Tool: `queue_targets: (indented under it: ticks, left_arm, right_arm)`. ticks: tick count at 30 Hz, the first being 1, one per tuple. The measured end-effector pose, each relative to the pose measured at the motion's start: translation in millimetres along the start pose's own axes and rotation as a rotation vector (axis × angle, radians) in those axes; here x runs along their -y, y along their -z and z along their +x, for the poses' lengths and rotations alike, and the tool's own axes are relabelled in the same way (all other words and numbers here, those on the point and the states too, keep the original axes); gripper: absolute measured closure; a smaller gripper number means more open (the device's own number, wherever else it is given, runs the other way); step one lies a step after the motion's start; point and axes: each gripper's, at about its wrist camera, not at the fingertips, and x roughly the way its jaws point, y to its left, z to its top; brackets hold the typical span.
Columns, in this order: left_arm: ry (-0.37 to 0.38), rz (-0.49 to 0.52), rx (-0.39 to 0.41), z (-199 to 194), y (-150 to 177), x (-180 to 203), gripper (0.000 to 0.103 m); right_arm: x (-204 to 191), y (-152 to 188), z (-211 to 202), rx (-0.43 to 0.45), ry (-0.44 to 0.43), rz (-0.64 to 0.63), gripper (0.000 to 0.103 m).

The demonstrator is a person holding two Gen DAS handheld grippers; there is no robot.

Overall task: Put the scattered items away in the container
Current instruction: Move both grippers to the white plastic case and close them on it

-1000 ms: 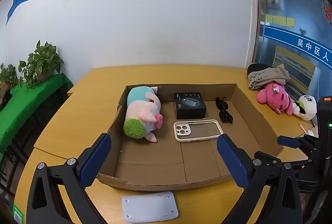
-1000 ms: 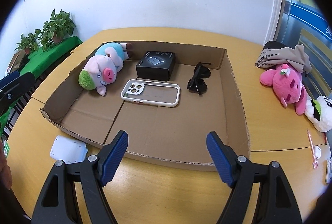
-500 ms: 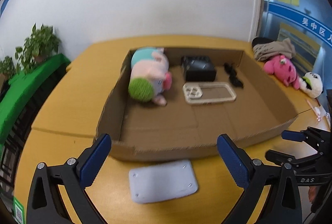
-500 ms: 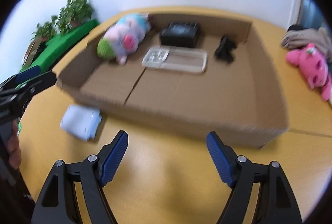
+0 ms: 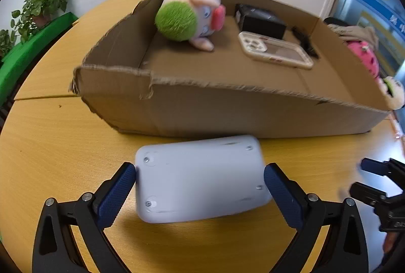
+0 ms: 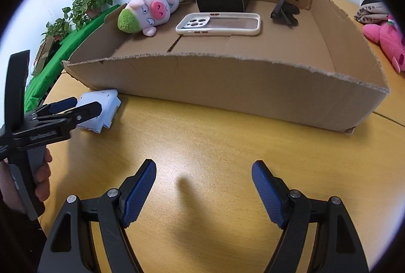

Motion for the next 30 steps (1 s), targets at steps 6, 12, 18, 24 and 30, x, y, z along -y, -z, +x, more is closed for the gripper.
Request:
queue_targets:
  ticks: [6,12,18,24,30]
  left_arm:
    - [0.080,-0.056,-0.022,3,0,-17,0.003]
    - [0.164,-0.065,-0.046,-1,8,-38,0.005]
    - [0.253,-0.132,-0.056,-5,8,-60,0.005]
    - [0.325,-0.179,-0.073,-4,0,-77,0.011]
    - [0.374,-0.137,-0.096,-2,-3,-70,0.024]
  right_arm:
    - [-5,0,8,-0.023,-0.015,-0.002,0.025]
    - [-21,-10,18,-0.032,-0.086,-0.024,0.025]
    - [-77,-31,43,-0.028,-0.157,-0.206,0.025]
    - [-128,-46,64,0.012,-0.245,-0.374,0.025]
    - [-143,-36,63,0.022,-0.281,-0.389,0.023]
